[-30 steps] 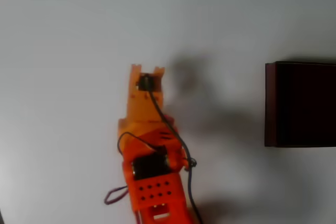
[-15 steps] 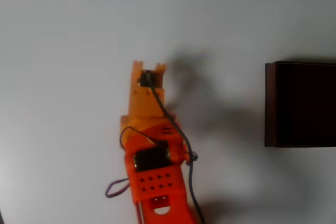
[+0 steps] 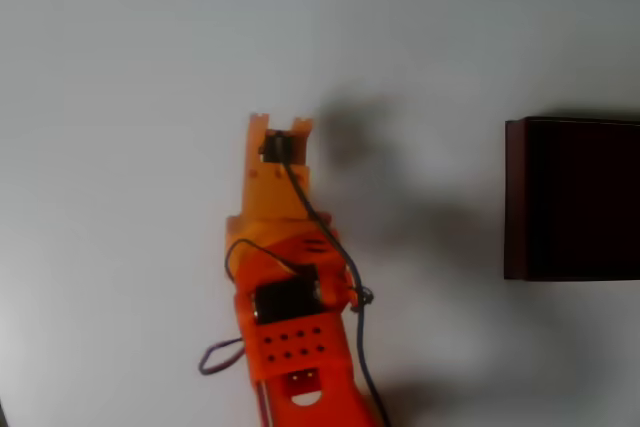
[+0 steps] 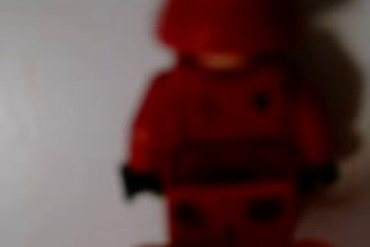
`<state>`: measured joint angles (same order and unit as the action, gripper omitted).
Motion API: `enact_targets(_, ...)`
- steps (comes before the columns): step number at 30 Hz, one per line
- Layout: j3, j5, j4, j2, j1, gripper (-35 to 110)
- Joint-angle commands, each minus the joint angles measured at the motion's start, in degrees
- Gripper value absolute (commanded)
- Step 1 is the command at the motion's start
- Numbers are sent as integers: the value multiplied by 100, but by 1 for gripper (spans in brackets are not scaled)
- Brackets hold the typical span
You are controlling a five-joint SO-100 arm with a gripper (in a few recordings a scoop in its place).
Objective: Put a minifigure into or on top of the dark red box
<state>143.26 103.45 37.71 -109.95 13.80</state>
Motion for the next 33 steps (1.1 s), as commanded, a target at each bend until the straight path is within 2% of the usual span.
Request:
enact_targets(1,79,62,-141,-70,70,1)
enact_targets(6,88,18,-132,-97,97,1)
enact_targets(9,-158,-378,378,-316,-88,1)
enact_targets(15,-1037,-2057,2092,-1257,-1090,1)
enact_targets(22,-1934,-4017,3410,-2127,-2505,0)
enact_targets(28,-2039,-5370,3349,-2646,-3832,0)
enact_targets(33,-2312,-6293,3067,-2259,-4562,0)
